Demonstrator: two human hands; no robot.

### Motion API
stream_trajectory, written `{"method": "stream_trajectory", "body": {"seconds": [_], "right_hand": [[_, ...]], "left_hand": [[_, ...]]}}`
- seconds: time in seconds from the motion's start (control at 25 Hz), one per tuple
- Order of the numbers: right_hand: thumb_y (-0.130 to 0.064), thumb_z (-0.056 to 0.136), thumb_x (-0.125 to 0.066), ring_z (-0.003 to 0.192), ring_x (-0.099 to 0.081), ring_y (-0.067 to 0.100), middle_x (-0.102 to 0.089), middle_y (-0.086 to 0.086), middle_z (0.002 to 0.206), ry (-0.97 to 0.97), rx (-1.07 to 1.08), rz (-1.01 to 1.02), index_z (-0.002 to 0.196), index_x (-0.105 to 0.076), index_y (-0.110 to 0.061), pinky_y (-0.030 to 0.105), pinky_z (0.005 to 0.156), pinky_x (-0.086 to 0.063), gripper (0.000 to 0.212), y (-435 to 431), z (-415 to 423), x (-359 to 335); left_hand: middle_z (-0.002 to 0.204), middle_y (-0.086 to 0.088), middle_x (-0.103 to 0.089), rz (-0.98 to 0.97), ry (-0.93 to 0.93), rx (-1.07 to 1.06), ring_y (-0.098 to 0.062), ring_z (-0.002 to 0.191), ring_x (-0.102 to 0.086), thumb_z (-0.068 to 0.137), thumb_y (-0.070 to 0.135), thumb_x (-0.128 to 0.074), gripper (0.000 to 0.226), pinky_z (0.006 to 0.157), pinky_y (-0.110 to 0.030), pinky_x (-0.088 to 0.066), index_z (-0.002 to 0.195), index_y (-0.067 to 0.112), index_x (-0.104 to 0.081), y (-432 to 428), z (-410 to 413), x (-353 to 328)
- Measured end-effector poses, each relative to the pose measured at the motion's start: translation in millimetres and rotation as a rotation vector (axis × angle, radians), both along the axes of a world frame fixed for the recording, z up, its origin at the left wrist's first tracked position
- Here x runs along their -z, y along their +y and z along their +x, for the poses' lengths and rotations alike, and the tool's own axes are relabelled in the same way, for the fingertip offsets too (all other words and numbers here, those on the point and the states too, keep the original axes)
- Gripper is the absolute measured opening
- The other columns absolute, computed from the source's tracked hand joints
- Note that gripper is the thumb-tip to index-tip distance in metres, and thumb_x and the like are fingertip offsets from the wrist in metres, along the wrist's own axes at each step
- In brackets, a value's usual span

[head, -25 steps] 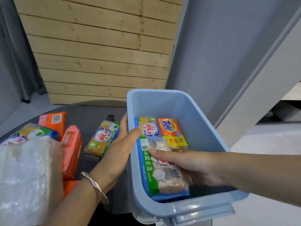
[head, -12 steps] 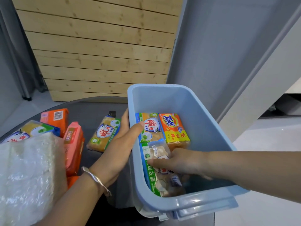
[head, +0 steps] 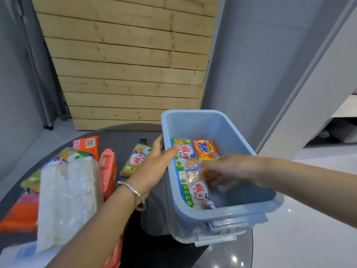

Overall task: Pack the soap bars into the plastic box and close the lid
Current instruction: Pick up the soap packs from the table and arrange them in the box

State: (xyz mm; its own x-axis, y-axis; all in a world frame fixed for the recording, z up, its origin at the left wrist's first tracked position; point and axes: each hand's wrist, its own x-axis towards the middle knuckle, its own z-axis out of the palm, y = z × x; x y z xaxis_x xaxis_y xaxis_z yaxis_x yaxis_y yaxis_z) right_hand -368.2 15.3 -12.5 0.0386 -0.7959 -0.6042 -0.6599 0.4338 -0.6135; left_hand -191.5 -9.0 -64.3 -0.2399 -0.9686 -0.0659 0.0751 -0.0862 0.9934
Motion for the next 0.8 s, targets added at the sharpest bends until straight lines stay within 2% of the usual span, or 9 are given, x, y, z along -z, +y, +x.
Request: {"method": "stream_trajectory", "body": {"seconds": [0.08, 0.12, 0.2, 0.28, 0.4, 0.48, 0.6, 0.68, 0.8], "right_hand": [[-0.05, 0.088, -0.054, 0.114, -0.062, 0.022, -0.063, 0.009, 0.127, -0.145, 0.05, -0.114, 0.128, -0.056, -0.013, 0.037, 0.098, -0.051, 0.054, 3.1, 4.7, -26.6], [-0.049, 0.087, -0.056, 0.113, -0.063, 0.019, -0.063, 0.006, 0.127, -0.231, 0.059, -0.161, 0.128, -0.055, -0.014, 0.035, 0.098, -0.051, 0.054, 4.4, 10.4, -38.5], [-0.047, 0.088, -0.055, 0.108, -0.064, 0.015, -0.062, 0.004, 0.125, -0.364, 0.044, -0.208, 0.121, -0.058, -0.018, 0.03, 0.094, -0.052, 0.044, 5.1, 31.2, -55.7], [-0.046, 0.09, -0.053, 0.107, -0.064, 0.017, -0.06, 0.007, 0.127, -0.452, 0.02, -0.187, 0.112, -0.059, -0.019, 0.027, 0.091, -0.052, 0.035, 5.8, 62.6, -62.6], [-0.045, 0.091, -0.052, 0.125, -0.052, 0.026, -0.046, 0.014, 0.143, -0.489, 0.018, -0.117, 0.135, -0.045, -0.01, 0.031, 0.099, -0.045, 0.056, -1.3, 112.3, -52.0], [-0.047, 0.089, -0.057, 0.134, -0.043, 0.028, -0.035, 0.014, 0.152, -0.461, 0.054, -0.102, 0.145, -0.032, -0.01, 0.035, 0.104, -0.041, 0.072, -10.5, 141.7, -38.2], [-0.056, 0.078, -0.066, 0.134, -0.042, 0.029, -0.032, 0.011, 0.154, -0.411, 0.204, -0.11, 0.146, -0.031, -0.012, 0.041, 0.106, -0.043, 0.088, -25.6, 168.7, -17.3], [-0.065, 0.07, -0.067, 0.137, -0.039, 0.028, -0.032, 0.008, 0.155, -0.392, 0.263, -0.099, 0.147, -0.029, -0.015, 0.043, 0.109, -0.04, 0.1, -34.7, 180.4, -2.4], [-0.071, 0.066, -0.065, 0.138, -0.037, 0.029, -0.035, 0.009, 0.153, -0.367, 0.331, -0.082, 0.146, -0.032, -0.015, 0.044, 0.112, -0.034, 0.104, -46.4, 186.5, 21.2]], "left_hand": [[0.125, 0.005, -0.061, 0.023, -0.035, -0.024, -0.007, 0.106, -0.062, 0.092, 0.027, -0.05, 0.049, 0.094, -0.027, -0.049, 0.139, 0.022, -0.036, 5.9, 11.5, -12.9], [0.126, 0.004, -0.06, 0.038, -0.04, -0.046, -0.013, 0.112, -0.058, 0.093, 0.027, -0.049, 0.048, 0.1, -0.033, -0.044, 0.139, 0.02, -0.038, 9.0, 21.2, -20.2], [0.124, 0.0, -0.06, 0.021, -0.033, -0.1, -0.02, 0.113, -0.058, 0.092, 0.025, -0.048, 0.041, 0.097, -0.035, -0.043, 0.132, 0.017, -0.047, 14.2, 48.0, -34.7], [0.121, -0.002, -0.062, -0.055, -0.073, -0.17, -0.021, 0.109, -0.06, 0.094, 0.024, -0.046, 0.034, 0.088, -0.03, -0.045, 0.126, 0.017, -0.052, 19.6, 81.3, -46.2], [0.118, -0.005, -0.064, -0.149, -0.156, -0.277, -0.02, 0.104, -0.06, 0.096, 0.023, -0.042, 0.03, 0.083, -0.024, -0.045, 0.122, 0.015, -0.055, 21.7, 132.1, -53.0], [0.12, -0.007, -0.063, -0.154, -0.188, -0.33, -0.02, 0.105, -0.058, 0.096, 0.023, -0.043, 0.028, 0.085, -0.027, -0.044, 0.118, 0.014, -0.057, 19.6, 164.6, -48.5], [0.122, -0.01, -0.061, -0.101, -0.218, -0.397, -0.023, 0.11, -0.056, 0.095, 0.024, -0.046, 0.027, 0.087, -0.031, -0.042, 0.117, 0.013, -0.057, 14.6, 207.4, -29.1], [0.121, -0.009, -0.061, -0.071, -0.306, -0.448, -0.024, 0.111, -0.056, 0.093, 0.029, -0.05, 0.029, 0.088, -0.032, -0.042, 0.115, 0.013, -0.059, 11.7, 232.5, -10.5], [0.113, -0.004, -0.061, -0.048, -0.468, -0.489, -0.016, 0.097, -0.054, 0.089, 0.038, -0.053, 0.034, 0.074, -0.025, -0.04, 0.112, 0.015, -0.061, 10.1, 253.8, 13.5]]}}
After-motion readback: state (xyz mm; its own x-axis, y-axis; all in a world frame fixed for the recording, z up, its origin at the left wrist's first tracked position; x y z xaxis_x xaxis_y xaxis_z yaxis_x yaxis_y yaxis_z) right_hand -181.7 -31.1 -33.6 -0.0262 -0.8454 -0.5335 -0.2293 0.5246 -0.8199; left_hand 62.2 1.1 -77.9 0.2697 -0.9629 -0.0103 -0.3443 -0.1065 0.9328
